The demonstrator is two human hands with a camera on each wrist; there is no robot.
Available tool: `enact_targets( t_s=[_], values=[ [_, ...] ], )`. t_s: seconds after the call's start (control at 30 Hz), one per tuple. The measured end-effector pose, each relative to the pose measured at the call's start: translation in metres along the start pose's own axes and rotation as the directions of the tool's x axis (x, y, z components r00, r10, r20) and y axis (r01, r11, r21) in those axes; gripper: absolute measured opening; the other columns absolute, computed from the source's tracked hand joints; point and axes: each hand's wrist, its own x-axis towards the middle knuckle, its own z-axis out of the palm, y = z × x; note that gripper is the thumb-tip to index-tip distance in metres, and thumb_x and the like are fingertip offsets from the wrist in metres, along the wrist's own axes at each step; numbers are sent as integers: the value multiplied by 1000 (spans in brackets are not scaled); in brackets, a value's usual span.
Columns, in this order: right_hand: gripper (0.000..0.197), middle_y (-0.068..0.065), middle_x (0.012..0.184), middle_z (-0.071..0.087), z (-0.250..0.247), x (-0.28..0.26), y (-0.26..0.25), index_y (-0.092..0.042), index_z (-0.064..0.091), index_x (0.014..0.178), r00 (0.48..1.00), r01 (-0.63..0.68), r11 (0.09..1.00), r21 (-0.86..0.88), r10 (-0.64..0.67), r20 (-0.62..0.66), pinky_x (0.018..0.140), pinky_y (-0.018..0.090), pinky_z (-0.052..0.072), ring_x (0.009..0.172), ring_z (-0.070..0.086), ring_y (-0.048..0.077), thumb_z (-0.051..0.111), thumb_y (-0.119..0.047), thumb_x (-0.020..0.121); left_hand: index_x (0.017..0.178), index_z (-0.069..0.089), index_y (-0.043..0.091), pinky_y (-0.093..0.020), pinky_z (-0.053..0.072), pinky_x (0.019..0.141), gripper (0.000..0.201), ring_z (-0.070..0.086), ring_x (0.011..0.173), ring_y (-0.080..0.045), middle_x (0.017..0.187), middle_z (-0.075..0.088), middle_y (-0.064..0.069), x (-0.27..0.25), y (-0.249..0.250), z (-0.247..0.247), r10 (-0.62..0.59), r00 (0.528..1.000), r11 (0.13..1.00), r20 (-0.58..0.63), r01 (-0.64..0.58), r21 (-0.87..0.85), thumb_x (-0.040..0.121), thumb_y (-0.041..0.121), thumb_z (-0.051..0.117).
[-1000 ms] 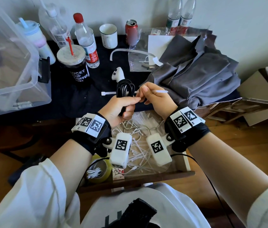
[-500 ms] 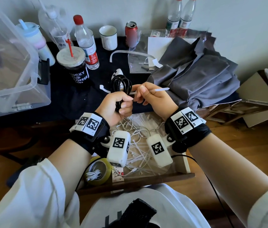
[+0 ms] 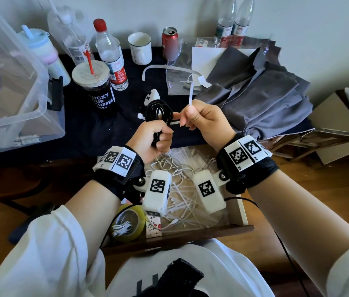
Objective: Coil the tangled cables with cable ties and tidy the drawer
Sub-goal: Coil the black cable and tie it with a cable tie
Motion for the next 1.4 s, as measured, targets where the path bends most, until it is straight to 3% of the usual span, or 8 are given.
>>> enact_targets(
  t_s=[0.13,0.23,0.3,0.4,0.5,0.7,1.13,1.4],
  values=[
    [41,-11,64,49,0,1,-1,-12,54,56,998,-18,1000,-5,19,63,59,11,37,57,45,0,38,-24,92,58,48,12,-21,20,45,28,25,35,-8,43,31,5,4,-1,2,-23,997,1000,-69,24,12,81,-1,41],
    [45,-8,52,45,2,0,-5,-11,45,53,987,-74,996,42,67,143,60,24,43,47,37,2,35,-25,95,56,37,13,-21,18,45,32,24,36,-8,43,31,4,5,2,1,-40,994,999,-101,42,17,83,-2,40],
    [47,-9,47,40,5,0,-8,-14,40,51,981,-116,992,56,106,165,67,22,40,44,34,2,35,-24,97,53,37,13,-22,18,45,34,24,36,-9,44,30,3,7,5,0,-33,993,999,-113,37,30,83,-2,40],
    [51,-11,39,33,5,0,-11,-15,34,48,970,-194,978,79,179,164,53,9,31,40,29,2,41,-16,99,72,40,12,-18,20,40,19,25,35,-10,43,32,2,8,5,2,-14,991,994,-136,29,105,81,-4,42],
    [52,-10,39,29,6,2,-12,-14,33,46,961,-240,970,47,230,156,46,9,27,39,25,4,50,-17,95,84,48,6,-16,20,40,13,26,34,-11,42,33,1,10,4,5,0,987,984,-159,28,175,81,-6,42],
    [54,-9,38,27,6,3,-11,-13,32,44,951,-284,959,14,279,133,45,10,25,39,21,6,55,-19,92,65,39,10,-17,17,41,25,27,31,-11,38,34,1,11,5,9,-4,983,973,-181,46,227,82,-8,41],
    [60,-10,36,30,7,5,-9,-22,37,35,937,-323,946,-24,324,129,43,9,25,37,24,5,56,-20,92,58,39,8,-11,20,36,32,28,25,-9,34,34,0,10,5,13,9,981,949,-193,53,311,82,-13,39],
    [56,-4,38,33,9,3,-10,-13,36,39,920,-371,925,-89,379,102,45,12,26,39,24,8,58,-24,90,59,40,9,-9,19,31,32,28,24,-10,34,36,-1,13,5,18,6,967,895,-253,108,433,83,-12,38]
  ],
)
